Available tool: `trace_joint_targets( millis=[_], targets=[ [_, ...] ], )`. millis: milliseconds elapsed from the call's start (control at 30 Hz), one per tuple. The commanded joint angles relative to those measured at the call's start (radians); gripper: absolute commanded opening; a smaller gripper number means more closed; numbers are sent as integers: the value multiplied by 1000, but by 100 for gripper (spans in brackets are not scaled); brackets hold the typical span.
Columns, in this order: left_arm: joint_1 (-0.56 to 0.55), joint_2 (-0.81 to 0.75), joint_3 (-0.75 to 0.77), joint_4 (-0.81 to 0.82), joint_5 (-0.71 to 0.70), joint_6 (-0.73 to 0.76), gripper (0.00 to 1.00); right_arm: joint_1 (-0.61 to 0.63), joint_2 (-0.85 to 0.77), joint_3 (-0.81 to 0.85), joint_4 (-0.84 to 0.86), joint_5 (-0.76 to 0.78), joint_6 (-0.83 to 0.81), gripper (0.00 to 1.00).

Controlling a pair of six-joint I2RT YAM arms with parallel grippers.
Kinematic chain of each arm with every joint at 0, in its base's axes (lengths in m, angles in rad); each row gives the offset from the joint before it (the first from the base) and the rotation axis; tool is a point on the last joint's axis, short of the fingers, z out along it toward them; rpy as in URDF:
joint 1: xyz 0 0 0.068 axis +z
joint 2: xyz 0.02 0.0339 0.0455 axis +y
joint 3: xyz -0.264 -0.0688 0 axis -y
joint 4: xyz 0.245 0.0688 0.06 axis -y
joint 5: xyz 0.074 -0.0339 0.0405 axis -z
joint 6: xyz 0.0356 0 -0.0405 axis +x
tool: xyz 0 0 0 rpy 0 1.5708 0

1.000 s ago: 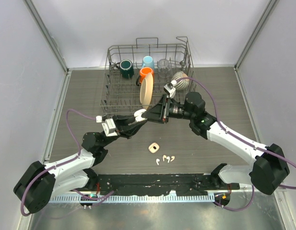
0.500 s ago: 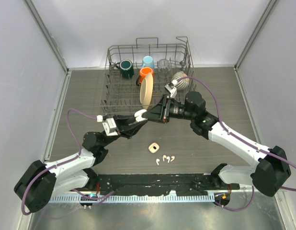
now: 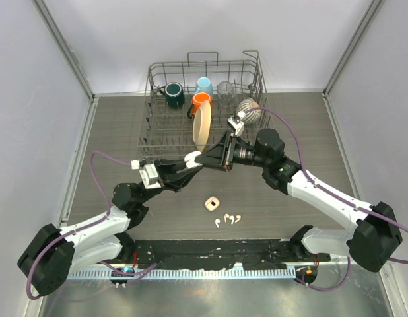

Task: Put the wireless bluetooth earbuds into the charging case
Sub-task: Adjust the charging case.

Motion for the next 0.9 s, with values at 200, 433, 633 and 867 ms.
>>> trace_joint_targets(
  millis=[200, 433, 633, 867],
  targets=[
    [0, 6, 13, 65, -53, -17, 19, 2, -29, -47, 166, -9, 50, 1],
    [0, 21, 19, 78, -54, -31, 26, 2, -40, -58, 178, -1, 51, 1],
    [0, 23, 20, 83, -56, -38, 33, 2, -43, -65, 184, 5, 56, 1],
    [0, 28, 19, 83, -62, -43, 38, 2, -46, -67, 186, 9, 57, 1]
  ],
)
